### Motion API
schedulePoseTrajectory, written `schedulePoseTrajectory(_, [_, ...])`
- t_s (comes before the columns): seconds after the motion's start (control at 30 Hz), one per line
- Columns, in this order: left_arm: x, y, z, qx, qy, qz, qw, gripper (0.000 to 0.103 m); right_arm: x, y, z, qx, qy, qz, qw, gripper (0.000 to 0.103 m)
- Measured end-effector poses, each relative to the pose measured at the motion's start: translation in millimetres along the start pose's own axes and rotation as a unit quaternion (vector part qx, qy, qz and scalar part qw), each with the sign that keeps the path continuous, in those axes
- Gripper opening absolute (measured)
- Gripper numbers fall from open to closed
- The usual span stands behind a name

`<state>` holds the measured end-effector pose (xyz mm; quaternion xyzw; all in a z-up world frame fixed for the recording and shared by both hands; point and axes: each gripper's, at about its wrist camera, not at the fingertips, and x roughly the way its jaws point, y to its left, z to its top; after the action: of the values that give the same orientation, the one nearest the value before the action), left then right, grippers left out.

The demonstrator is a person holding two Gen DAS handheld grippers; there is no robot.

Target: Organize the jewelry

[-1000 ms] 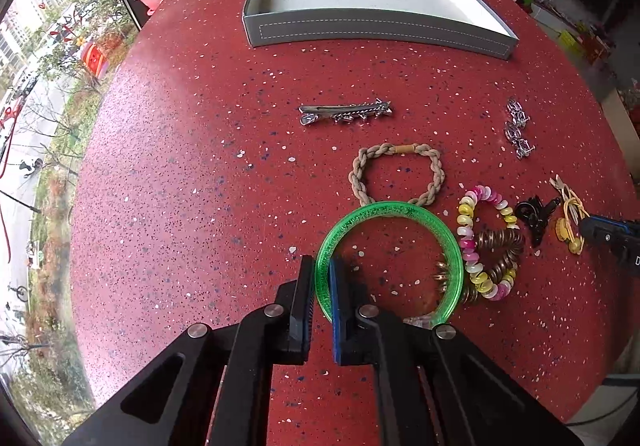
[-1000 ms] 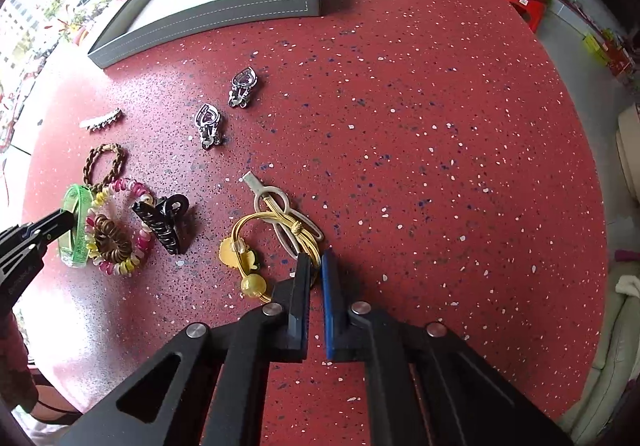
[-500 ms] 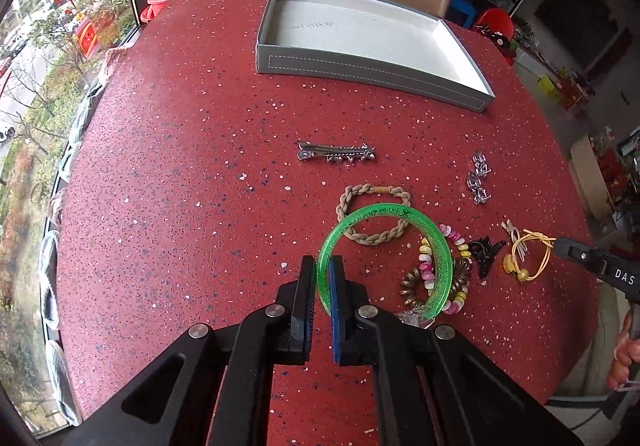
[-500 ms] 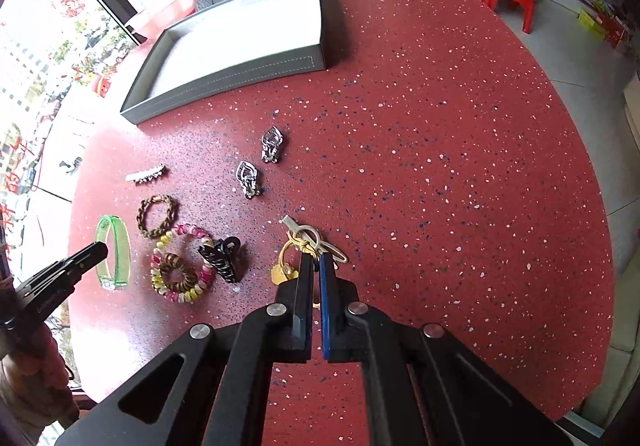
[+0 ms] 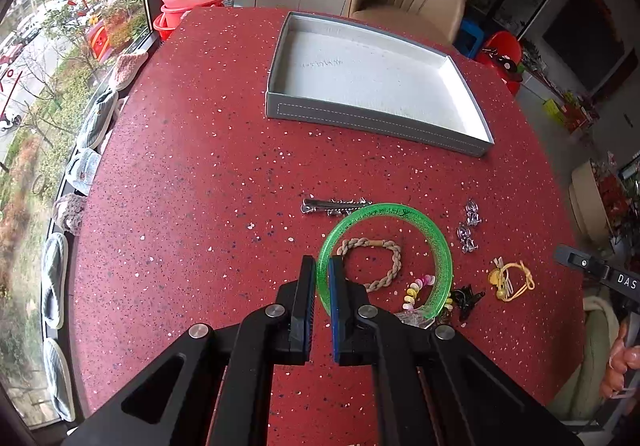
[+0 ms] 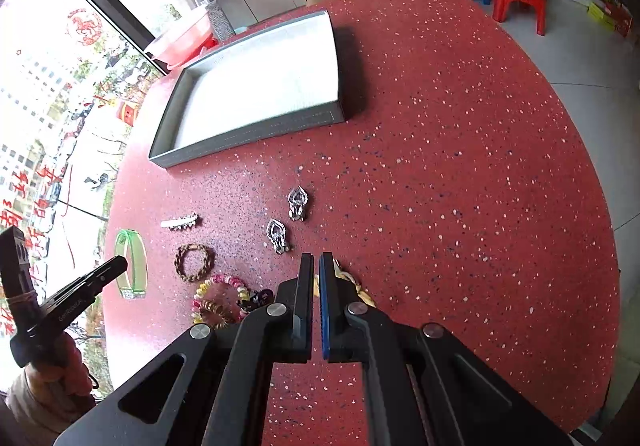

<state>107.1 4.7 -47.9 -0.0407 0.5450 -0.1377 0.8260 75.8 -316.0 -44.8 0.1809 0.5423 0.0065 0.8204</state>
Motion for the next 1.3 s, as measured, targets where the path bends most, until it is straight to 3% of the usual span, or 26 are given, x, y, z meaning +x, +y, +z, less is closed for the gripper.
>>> schedulePoseTrajectory(0.1, [-2, -3, 10, -0.003, -0.01, 0.004, 0.9999, 0.025, -7, 12, 24, -0.035, -0.007, 0.005, 0.999, 0.003])
schedulePoseTrajectory(0.2, [-1, -6, 21, -0.006, -0.016, 0.008, 0.9998, 0.025, 6, 14, 34, -0.052, 0.022, 0.023, 0.998, 0.003])
schedulePoseTrajectory(0.33, [5, -8, 25, -0.014, -0.016, 0.008, 0.9997, 0.025, 37, 5, 17, -0.073, 0.083, -0.015, 0.994, 0.011])
schedulePoseTrajectory(0.47, [13, -9, 20, -0.017, -0.005, 0.008, 0.9998, 0.025, 59, -7, -4, -0.081, 0.119, -0.033, 0.989, 0.011])
schedulePoseTrajectory(0.83, [20, -14, 14, -0.015, 0.005, 0.01, 0.9998, 0.025, 86, -9, -15, -0.097, 0.128, -0.058, 0.985, 0.012])
schedulePoseTrajectory(1.03, [22, -16, 11, -0.012, 0.009, 0.011, 0.9998, 0.025, 93, 2, -13, -0.15, 0.117, -0.088, 0.978, 0.038])
schedulePoseTrajectory(1.1, [22, -16, 11, -0.011, 0.009, 0.01, 0.9998, 0.025, 97, 7, -12, -0.157, 0.116, -0.089, 0.977, 0.038])
schedulePoseTrajectory(1.2, [23, -17, 10, -0.012, 0.01, 0.009, 0.9998, 0.025, 99, 10, -9, -0.146, 0.12, -0.079, 0.979, 0.004])
schedulePoseTrajectory(1.3, [23, -18, 11, -0.012, 0.01, 0.008, 0.9998, 0.025, 98, 9, -8, -0.132, 0.124, -0.069, 0.981, 0.005])
